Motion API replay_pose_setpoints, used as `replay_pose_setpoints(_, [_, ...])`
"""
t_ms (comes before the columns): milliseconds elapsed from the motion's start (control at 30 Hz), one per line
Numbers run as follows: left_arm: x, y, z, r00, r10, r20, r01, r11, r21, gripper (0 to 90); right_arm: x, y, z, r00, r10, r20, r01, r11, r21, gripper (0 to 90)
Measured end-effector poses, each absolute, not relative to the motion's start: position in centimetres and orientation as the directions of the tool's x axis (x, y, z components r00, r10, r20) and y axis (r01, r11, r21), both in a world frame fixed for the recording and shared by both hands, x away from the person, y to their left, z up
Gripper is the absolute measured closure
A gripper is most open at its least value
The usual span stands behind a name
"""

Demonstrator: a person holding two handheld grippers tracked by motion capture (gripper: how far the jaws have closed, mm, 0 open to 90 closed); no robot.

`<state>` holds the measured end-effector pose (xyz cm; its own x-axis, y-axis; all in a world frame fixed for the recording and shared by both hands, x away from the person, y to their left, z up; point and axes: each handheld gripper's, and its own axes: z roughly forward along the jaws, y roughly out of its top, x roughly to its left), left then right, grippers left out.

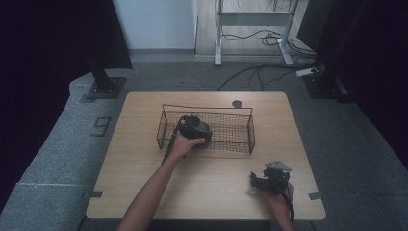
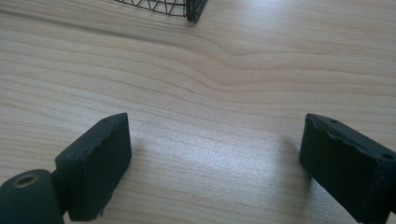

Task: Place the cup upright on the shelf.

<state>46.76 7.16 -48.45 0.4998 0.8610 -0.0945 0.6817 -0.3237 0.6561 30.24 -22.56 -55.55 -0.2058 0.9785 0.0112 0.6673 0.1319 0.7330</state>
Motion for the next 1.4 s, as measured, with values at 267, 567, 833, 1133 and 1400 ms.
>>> replay_pose_setpoints(267, [46.0, 7.6, -46.8, 0.51, 0.856, -0.089, 0.654, -0.318, 0.687, 9.3, 30.2, -22.6, -55.5, -0.206, 0.979, 0.011, 0.668, 0.133, 0.732, 8.9])
replay_pose_setpoints(567, [43.8, 8.9, -44.1, 0.554, 0.824, -0.117, 0.599, -0.297, 0.744, 9.5, 30.2, -22.6, -55.5, -0.204, 0.979, 0.008, 0.668, 0.133, 0.732, 9.1])
replay_pose_setpoints(833, [42.0, 9.7, -43.7, 0.568, 0.814, -0.12, 0.573, -0.287, 0.768, 10.4, 30.2, -22.6, -55.5, -0.204, 0.979, 0.008, 0.668, 0.133, 0.732, 9.1])
replay_pose_setpoints(1133, [38.4, 11.0, -43.1, 0.617, 0.776, -0.129, 0.518, -0.278, 0.809, 11.4, 30.2, -22.5, -55.5, -0.203, 0.979, 0.009, 0.668, 0.132, 0.732, 9.2])
replay_pose_setpoints(1400, [36.4, 11.9, -43.1, 0.639, 0.755, -0.148, 0.495, -0.257, 0.83, 11.5, 30.2, -22.5, -55.5, -0.202, 0.979, 0.01, 0.668, 0.131, 0.732, 9.2])
